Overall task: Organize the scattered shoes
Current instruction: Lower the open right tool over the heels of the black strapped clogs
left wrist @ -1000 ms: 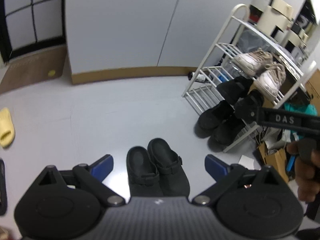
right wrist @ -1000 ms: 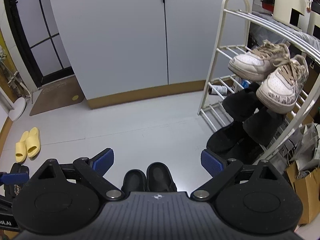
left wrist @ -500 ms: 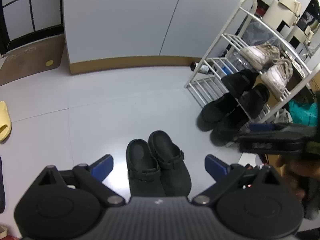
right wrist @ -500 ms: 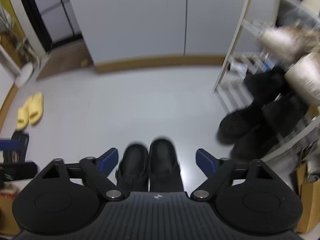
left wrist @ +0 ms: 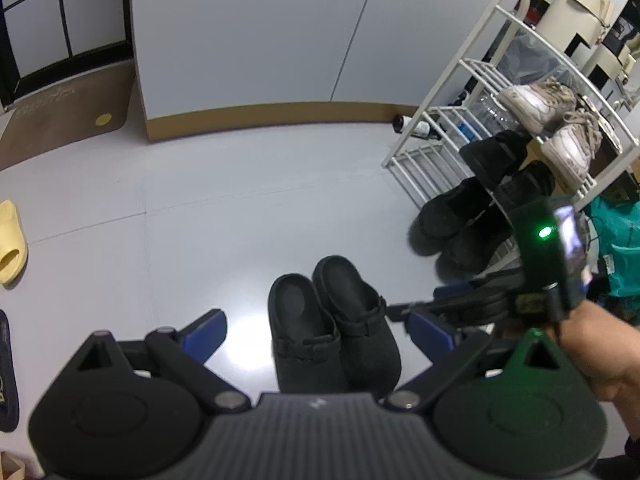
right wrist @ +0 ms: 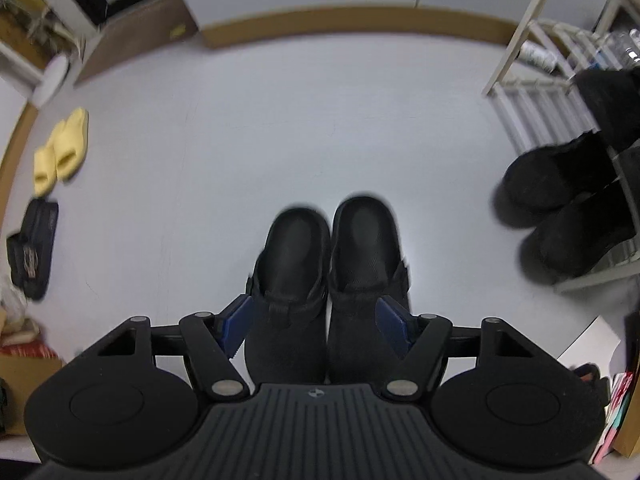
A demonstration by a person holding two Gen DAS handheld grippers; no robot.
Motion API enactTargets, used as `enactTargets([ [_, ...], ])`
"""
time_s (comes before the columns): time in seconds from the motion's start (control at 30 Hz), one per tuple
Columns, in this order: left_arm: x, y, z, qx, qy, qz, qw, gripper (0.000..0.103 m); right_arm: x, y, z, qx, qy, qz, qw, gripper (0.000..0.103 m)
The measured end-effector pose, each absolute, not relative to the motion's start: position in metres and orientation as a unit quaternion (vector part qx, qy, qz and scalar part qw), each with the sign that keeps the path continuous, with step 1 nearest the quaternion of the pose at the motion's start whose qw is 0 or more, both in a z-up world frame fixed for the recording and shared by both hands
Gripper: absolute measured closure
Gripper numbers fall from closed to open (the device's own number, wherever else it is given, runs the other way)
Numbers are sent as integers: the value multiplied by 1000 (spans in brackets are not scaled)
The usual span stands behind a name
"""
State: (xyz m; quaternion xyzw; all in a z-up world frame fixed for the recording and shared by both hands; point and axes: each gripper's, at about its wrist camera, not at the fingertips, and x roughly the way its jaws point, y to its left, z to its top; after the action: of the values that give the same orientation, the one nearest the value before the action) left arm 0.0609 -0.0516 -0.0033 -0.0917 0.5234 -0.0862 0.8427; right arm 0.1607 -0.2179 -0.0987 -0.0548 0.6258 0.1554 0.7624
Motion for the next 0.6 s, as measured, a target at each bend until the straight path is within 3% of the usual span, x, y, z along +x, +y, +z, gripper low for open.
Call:
enactTargets([
  [0.3,67,-23,-23,-99,545,-58,830,4,164,-194,-155,-141,643,136,740,30],
  [0.6,80,-23,-49,-49,565,-54,822,4,192,-202,-190,-111,680,159,707,29],
])
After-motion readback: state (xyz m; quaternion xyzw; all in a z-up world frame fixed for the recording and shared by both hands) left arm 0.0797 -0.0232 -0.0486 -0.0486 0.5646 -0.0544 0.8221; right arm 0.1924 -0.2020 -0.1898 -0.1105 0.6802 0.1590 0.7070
